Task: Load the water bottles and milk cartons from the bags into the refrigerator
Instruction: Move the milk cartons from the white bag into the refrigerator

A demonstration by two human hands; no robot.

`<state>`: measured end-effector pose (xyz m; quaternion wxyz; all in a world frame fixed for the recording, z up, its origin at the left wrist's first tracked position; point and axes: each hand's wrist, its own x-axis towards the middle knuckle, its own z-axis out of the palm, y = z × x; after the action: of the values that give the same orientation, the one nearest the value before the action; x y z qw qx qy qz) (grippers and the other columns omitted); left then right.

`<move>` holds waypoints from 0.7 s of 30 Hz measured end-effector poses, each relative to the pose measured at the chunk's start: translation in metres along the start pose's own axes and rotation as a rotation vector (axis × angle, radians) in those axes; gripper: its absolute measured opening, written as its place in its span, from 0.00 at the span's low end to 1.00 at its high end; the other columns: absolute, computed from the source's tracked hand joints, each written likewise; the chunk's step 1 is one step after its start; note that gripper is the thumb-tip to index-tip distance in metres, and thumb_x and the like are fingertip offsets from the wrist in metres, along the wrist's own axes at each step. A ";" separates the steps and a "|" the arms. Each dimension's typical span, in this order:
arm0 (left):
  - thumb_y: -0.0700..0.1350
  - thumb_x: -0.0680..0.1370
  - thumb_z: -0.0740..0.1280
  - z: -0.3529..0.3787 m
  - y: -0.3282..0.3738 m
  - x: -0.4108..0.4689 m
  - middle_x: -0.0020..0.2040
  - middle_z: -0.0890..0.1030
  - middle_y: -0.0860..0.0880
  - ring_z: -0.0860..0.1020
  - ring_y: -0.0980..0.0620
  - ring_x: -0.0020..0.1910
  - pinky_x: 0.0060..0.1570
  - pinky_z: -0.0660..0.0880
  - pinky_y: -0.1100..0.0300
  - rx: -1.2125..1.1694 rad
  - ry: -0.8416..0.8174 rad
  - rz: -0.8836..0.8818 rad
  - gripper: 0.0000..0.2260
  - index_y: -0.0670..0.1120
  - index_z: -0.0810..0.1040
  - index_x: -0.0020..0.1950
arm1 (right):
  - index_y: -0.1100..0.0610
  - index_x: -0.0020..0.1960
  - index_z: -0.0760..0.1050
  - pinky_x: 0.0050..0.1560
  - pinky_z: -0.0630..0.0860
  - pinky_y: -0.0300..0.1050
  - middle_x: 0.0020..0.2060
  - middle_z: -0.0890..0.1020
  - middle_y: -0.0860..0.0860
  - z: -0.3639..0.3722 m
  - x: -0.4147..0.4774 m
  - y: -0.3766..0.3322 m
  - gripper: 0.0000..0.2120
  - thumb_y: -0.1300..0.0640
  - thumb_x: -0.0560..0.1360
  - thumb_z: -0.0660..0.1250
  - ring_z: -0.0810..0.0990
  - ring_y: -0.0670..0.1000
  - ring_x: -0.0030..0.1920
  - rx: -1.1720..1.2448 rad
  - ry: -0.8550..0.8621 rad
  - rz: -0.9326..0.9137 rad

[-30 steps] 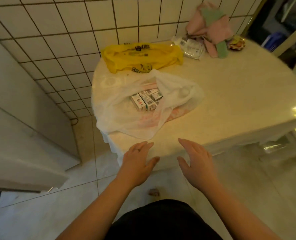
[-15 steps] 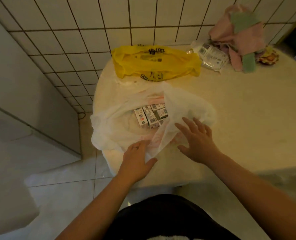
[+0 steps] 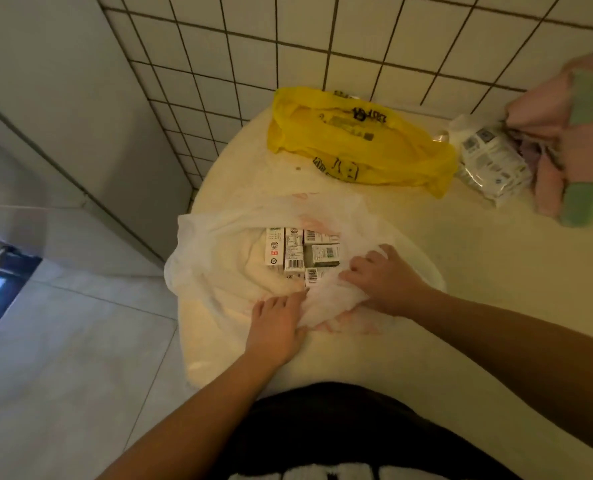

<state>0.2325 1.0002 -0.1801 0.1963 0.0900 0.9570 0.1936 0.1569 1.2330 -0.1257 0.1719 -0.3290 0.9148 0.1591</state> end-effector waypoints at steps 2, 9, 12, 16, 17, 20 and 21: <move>0.51 0.78 0.61 0.005 0.009 0.000 0.64 0.77 0.52 0.73 0.48 0.64 0.65 0.64 0.50 -0.002 0.004 -0.011 0.22 0.57 0.64 0.73 | 0.46 0.69 0.68 0.60 0.64 0.53 0.61 0.76 0.49 0.010 -0.002 0.011 0.20 0.50 0.77 0.61 0.76 0.55 0.60 0.075 -0.011 -0.058; 0.48 0.80 0.59 0.020 0.065 0.003 0.69 0.76 0.53 0.73 0.48 0.64 0.56 0.69 0.52 -0.023 0.036 0.187 0.21 0.58 0.68 0.74 | 0.44 0.66 0.73 0.55 0.65 0.47 0.58 0.77 0.46 0.043 -0.049 0.059 0.18 0.53 0.77 0.61 0.76 0.50 0.60 0.195 0.023 -0.063; 0.47 0.80 0.59 0.026 0.078 0.013 0.71 0.73 0.50 0.72 0.45 0.66 0.60 0.70 0.50 0.011 -0.062 0.215 0.20 0.54 0.68 0.73 | 0.46 0.59 0.79 0.48 0.71 0.48 0.50 0.81 0.48 0.061 -0.070 0.064 0.19 0.57 0.69 0.72 0.81 0.53 0.52 0.264 0.074 0.024; 0.47 0.79 0.60 0.032 0.085 0.014 0.71 0.73 0.48 0.71 0.45 0.67 0.63 0.71 0.49 0.002 -0.160 0.243 0.22 0.54 0.66 0.74 | 0.49 0.50 0.82 0.39 0.75 0.48 0.41 0.82 0.49 0.085 -0.086 0.067 0.24 0.61 0.55 0.78 0.83 0.53 0.41 0.329 0.168 0.082; 0.47 0.79 0.60 0.033 0.085 0.013 0.70 0.74 0.48 0.72 0.45 0.67 0.62 0.71 0.49 -0.018 -0.163 0.248 0.22 0.54 0.66 0.74 | 0.49 0.50 0.82 0.39 0.75 0.48 0.40 0.82 0.49 0.086 -0.088 0.067 0.22 0.60 0.56 0.77 0.83 0.53 0.40 0.335 0.193 0.092; 0.47 0.79 0.61 0.036 0.087 0.011 0.70 0.74 0.49 0.73 0.46 0.66 0.61 0.72 0.51 -0.041 -0.159 0.287 0.23 0.54 0.65 0.75 | 0.48 0.48 0.83 0.38 0.73 0.48 0.38 0.81 0.48 0.092 -0.098 0.069 0.16 0.52 0.63 0.62 0.83 0.52 0.38 0.355 0.253 0.159; 0.48 0.79 0.61 0.037 0.089 0.011 0.71 0.73 0.49 0.73 0.46 0.66 0.62 0.71 0.51 -0.027 -0.161 0.306 0.23 0.54 0.65 0.75 | 0.48 0.47 0.83 0.38 0.73 0.48 0.38 0.81 0.48 0.095 -0.102 0.071 0.18 0.50 0.64 0.57 0.83 0.52 0.38 0.367 0.253 0.188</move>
<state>0.2465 1.0962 -0.1792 0.2415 0.2473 0.9106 0.2264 0.2040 1.3785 -0.1547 0.0971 -0.2228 0.9693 -0.0371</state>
